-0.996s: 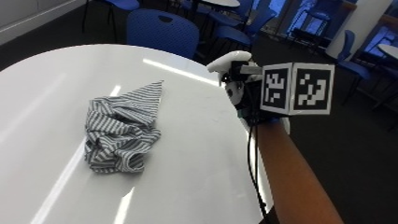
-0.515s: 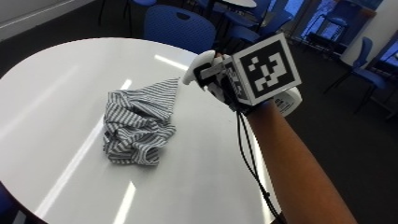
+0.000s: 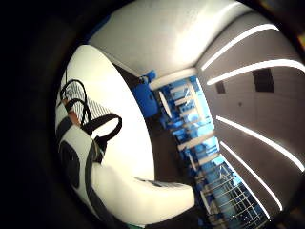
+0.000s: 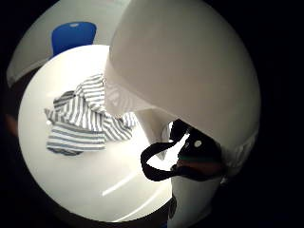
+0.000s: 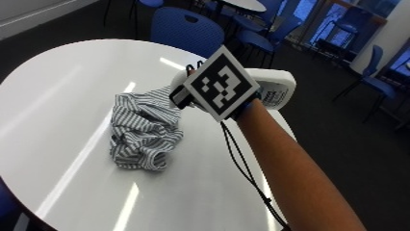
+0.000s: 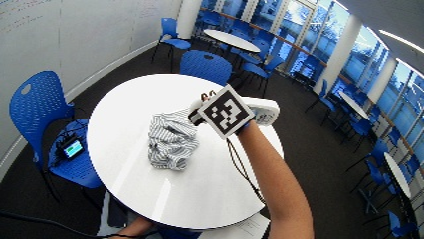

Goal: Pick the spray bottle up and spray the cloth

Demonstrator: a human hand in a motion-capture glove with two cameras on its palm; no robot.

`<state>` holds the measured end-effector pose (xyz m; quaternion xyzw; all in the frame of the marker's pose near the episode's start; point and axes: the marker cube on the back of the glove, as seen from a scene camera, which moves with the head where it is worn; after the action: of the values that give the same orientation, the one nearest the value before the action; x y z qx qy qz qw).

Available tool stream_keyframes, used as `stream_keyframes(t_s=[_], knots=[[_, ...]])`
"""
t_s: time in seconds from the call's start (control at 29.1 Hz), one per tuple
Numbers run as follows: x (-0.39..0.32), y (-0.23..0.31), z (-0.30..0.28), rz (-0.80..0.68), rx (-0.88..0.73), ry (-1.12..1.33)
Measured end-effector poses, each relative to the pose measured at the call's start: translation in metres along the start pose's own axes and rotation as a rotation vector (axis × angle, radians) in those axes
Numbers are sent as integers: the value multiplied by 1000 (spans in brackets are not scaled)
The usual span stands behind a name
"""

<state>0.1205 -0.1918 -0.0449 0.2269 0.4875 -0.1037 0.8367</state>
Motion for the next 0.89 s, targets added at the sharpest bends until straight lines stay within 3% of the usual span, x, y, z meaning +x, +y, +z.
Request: stream_keyframes(t_s=[0.34, 0.89], knots=[[-46, 30, 16, -132, -114, 42], [-39, 18, 9, -17, -51, -40]])
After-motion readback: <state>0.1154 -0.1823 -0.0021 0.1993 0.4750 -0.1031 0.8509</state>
